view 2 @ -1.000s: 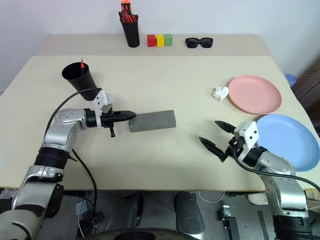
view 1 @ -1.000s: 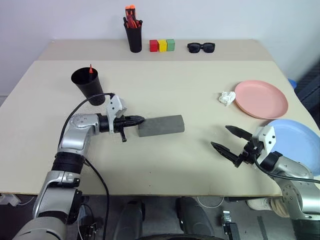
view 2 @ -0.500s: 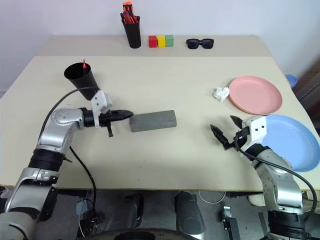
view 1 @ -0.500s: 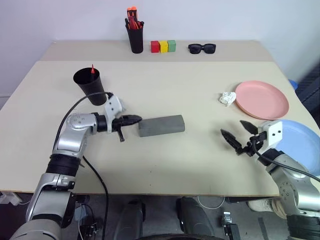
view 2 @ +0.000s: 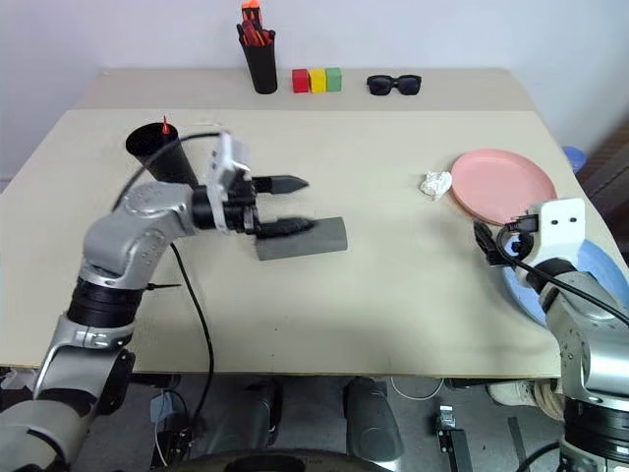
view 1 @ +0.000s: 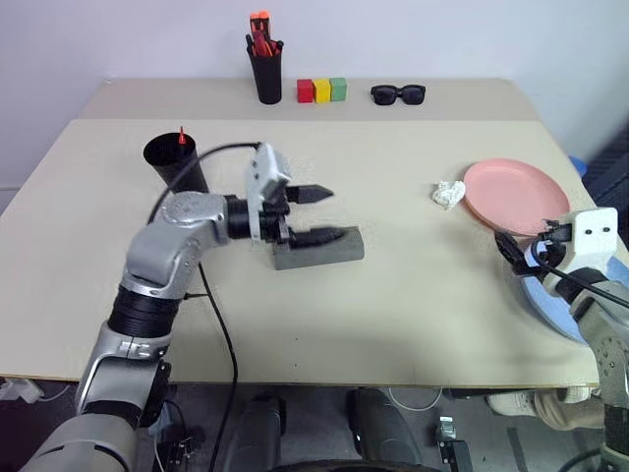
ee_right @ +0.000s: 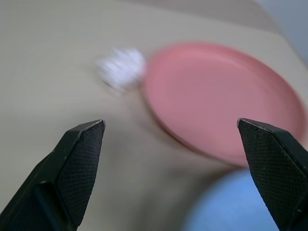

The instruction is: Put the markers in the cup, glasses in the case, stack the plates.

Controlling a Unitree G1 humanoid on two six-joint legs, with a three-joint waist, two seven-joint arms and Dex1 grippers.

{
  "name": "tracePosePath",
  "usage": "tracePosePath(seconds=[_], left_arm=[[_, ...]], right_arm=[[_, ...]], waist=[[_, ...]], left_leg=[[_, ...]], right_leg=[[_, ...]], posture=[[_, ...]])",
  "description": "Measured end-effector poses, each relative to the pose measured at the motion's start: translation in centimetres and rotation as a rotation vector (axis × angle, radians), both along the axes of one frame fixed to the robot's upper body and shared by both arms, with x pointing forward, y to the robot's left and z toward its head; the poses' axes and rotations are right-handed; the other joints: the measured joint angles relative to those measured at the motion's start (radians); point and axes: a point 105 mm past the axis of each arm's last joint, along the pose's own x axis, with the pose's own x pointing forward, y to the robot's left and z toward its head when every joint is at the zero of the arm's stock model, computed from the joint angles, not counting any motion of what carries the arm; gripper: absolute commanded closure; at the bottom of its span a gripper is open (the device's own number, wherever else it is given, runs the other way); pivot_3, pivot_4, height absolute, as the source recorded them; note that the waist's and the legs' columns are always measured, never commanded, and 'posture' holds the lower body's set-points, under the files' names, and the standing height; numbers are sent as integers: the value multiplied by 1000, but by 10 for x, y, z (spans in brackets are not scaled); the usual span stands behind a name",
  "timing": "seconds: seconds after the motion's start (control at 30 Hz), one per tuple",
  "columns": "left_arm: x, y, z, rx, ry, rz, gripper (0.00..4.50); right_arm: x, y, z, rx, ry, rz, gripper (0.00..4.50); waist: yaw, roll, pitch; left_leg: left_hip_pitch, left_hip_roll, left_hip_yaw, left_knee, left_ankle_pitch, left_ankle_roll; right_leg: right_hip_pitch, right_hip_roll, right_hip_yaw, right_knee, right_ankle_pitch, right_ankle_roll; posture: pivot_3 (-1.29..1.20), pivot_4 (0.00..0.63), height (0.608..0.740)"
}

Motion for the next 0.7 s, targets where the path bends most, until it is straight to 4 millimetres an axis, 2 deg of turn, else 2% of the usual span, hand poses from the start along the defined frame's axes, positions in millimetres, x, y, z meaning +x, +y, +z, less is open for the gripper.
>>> tracePosePath(seconds=[0.13,0.33,0.43,0.67,0.7], left_arm=[[-6,-19,-12,36,-31,-77,21],[0,-25,-29,129,-110,-110,21],[1,-25,-37,169,-143,-132,21],[0,-24,-38,184,-162,-162,21],[0,-24,-38,185,-162,-165,0]], right_arm=[[-16,-10,-19,9,124,-42,0],[-38,1,-38,77,263,-11,0],[-41,5,-41,92,287,3,0],[-42,7,-45,95,303,12,0],[-42,7,-47,92,310,11,500]], waist=[[0,0,0],[-2,0,0],[-1,0,0],[0,0,0],[0,0,0]], left_leg=[[0,0,0,0,0,0],[0,0,0,0,0,0],[0,0,0,0,0,0],[0,0,0,0,0,0],[0,0,0,0,0,0]], right_leg=[[0,0,0,0,0,0],[0,0,1,0,0,0],[0,0,1,-1,0,0],[0,0,1,-1,0,0],[0,0,1,-1,0,0]], posture=[[0,150,740],[0,150,740],[0,150,740],[0,150,740],[0,150,740]])
